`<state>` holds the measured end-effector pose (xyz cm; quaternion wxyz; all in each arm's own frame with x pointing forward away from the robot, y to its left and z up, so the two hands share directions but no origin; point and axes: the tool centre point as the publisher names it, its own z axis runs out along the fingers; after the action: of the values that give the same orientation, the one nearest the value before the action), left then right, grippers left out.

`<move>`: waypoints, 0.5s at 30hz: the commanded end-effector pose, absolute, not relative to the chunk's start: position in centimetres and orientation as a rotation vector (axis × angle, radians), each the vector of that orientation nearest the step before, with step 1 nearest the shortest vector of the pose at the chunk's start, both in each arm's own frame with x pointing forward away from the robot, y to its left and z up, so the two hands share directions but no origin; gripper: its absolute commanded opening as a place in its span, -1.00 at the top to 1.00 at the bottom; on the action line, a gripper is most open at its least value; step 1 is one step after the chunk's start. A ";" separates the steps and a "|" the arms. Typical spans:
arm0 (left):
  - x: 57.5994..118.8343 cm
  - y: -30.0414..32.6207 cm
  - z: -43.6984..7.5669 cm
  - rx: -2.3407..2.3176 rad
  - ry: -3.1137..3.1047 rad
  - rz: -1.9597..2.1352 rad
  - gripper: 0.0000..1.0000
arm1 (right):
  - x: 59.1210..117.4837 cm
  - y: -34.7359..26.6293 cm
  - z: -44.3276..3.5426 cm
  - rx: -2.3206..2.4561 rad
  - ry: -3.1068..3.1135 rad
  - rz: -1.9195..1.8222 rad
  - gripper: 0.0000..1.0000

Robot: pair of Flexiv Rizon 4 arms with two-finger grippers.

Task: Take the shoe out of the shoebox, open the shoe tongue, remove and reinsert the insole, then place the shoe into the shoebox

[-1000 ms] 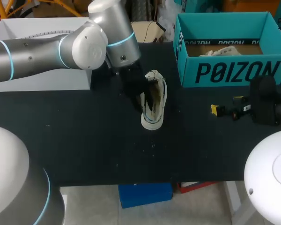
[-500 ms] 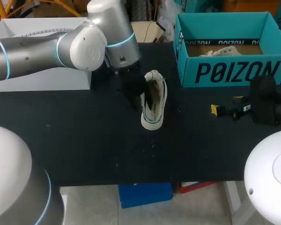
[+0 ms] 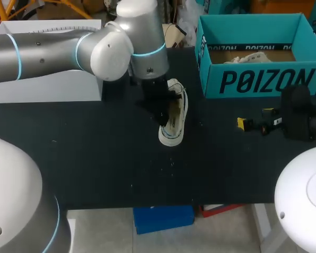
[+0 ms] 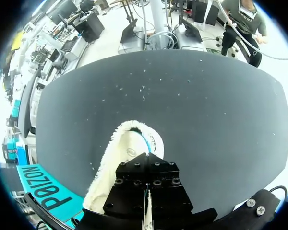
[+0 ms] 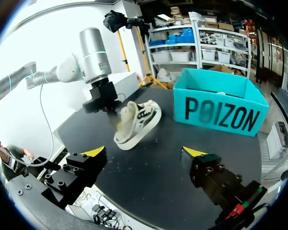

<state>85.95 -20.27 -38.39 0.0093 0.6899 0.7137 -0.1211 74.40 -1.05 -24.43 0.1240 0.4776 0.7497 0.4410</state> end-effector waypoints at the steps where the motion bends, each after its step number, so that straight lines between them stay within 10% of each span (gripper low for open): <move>1: 86.3 -20.7 -39.1 2.172 2.251 -0.330 1.00 | 74.4 -1.1 -24.3 1.395 2.192 1.283 -1.00; 15: 86.8 -22.1 -41.2 2.220 2.236 -0.240 1.00 | 74.4 -1.1 -24.3 1.395 2.192 1.283 -1.00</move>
<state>86.50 -21.36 -40.31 -0.0060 0.7026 0.7073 -0.0777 74.40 -1.06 -24.43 0.1240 0.4776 0.7497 0.4410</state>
